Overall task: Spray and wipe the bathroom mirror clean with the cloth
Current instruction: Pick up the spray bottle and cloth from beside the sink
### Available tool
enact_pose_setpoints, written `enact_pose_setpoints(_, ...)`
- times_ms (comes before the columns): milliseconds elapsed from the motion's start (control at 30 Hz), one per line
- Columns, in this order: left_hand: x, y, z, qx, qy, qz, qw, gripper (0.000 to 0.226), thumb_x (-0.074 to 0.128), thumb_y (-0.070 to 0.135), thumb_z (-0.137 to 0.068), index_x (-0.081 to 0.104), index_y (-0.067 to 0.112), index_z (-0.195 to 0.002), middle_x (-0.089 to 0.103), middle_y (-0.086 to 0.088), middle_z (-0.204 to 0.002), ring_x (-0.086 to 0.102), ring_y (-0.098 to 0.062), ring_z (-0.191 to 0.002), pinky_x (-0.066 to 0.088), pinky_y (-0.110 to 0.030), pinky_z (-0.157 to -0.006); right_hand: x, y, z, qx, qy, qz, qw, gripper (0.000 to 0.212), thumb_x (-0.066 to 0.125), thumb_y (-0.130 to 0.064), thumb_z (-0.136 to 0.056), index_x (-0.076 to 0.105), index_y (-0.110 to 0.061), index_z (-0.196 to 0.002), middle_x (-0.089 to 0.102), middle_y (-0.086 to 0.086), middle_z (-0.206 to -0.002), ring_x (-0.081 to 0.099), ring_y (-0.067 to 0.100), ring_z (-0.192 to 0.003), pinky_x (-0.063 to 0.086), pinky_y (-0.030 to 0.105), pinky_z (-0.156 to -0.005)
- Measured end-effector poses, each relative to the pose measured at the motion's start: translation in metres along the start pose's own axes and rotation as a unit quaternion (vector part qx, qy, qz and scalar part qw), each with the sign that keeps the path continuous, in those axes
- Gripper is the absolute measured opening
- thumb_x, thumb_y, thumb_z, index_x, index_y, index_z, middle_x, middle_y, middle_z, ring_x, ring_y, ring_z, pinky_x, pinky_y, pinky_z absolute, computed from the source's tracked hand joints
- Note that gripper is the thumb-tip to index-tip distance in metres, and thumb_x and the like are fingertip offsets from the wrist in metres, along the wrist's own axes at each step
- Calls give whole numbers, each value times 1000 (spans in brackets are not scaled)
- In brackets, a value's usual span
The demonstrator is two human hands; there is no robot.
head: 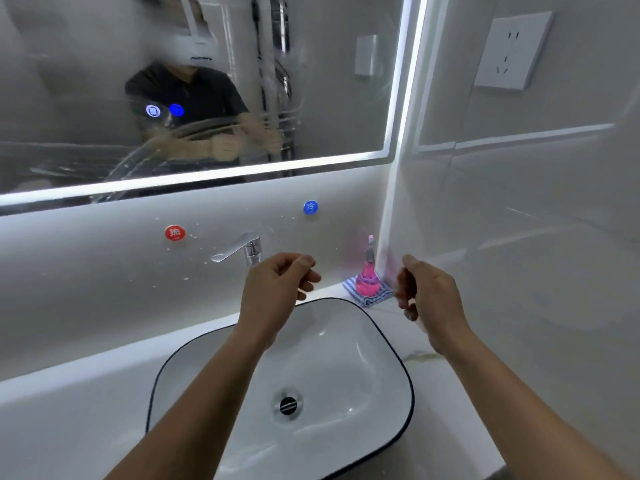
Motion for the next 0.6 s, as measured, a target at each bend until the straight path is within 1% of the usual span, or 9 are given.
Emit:
enact_pose_setpoints(67, 14, -12, -20, 2, -6, -40, 999, 17, 58, 17, -90, 70, 13, -78, 70, 6, -61, 58, -3, -53, 47, -14, -52, -3, 10, -27, 6, -2, 8, 1000, 33, 47, -23, -87, 48, -13, -56, 45, 2, -47, 32, 17, -46, 21, 24, -42)
enact_pose_setpoints(133, 27, -23, -37, 10, -11, -100, 995, 17, 58, 19, -90, 70, 14, -79, 71, 5, -64, 58, -2, -54, 47, -14, -55, -5, 20, -56, -5, -8, 32, 999, 34, 46, -21, -88, 48, -12, -56, 47, -2, -44, 36, 11, -40, 25, 20, -38)
enact_pose_setpoints(200, 40, -33, -56, 17, -11, -174, 985, 18, 59, 23, -89, 70, 19, -75, 71, 4, -66, 61, -6, -57, 49, -22, -60, -5, 31, -88, -33, -17, 75, 996, 37, 47, -20, -88, 51, -11, -53, 48, -5, -41, 39, 7, -35, 31, 16, -37)
enact_pose_setpoints(267, 54, -43, -77, 14, -10, -229, 973, 20, 60, 26, -88, 69, 20, -70, 71, 6, -64, 64, -11, -60, 51, -27, -65, -4, 42, -120, -40, -35, 105, 993, 37, 49, -21, -88, 55, -11, -53, 49, -5, -40, 41, 6, -33, 33, 16, -38)
enact_pose_setpoints(367, 82, -64, -112, -12, -22, -250, 968, 22, 62, 24, -87, 67, 21, -66, 68, 14, -57, 59, -1, -52, 52, -28, -68, -10, 63, -167, -23, -49, 98, 994, 36, 49, -23, -89, 58, -9, -57, 51, -5, -36, 42, 4, -32, 34, 16, -38)
enact_pose_setpoints(433, 103, -81, -136, -20, -34, -270, 962, 25, 62, 24, -87, 64, 25, -62, 67, 14, -55, 58, -2, -52, 51, -28, -69, -14, 82, -194, -14, -46, 111, 993, 37, 49, -25, -89, 57, -10, -56, 53, -8, -36, 43, 3, -33, 37, 19, -43)
enact_pose_setpoints(500, 125, -100, -160, -24, -49, -295, 954, 26, 61, 24, -87, 63, 28, -61, 67, 12, -57, 61, -9, -57, 51, -28, -69, -16, 103, -220, -7, -47, 140, 989, 39, 49, -28, -89, 55, -14, -53, 52, -7, -37, 44, 4, -36, 38, 25, -49)
enact_pose_setpoints(600, 158, -133, -193, -26, -81, -338, 937, 23, 57, 25, -88, 66, 22, -67, 70, 9, -65, 65, -15, -65, 50, -29, -69, -13, 135, -253, -4, -66, 219, 973, 40, 47, -32, -89, 53, -10, -56, 50, -1, -49, 45, 13, -48, 37, 27, -52)
Point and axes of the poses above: each hand's wrist, its own z-axis away from the middle knuckle, its own x-axis out of the palm, y = z × x, the point moved 6 cm from there along -z, towards the middle knuckle
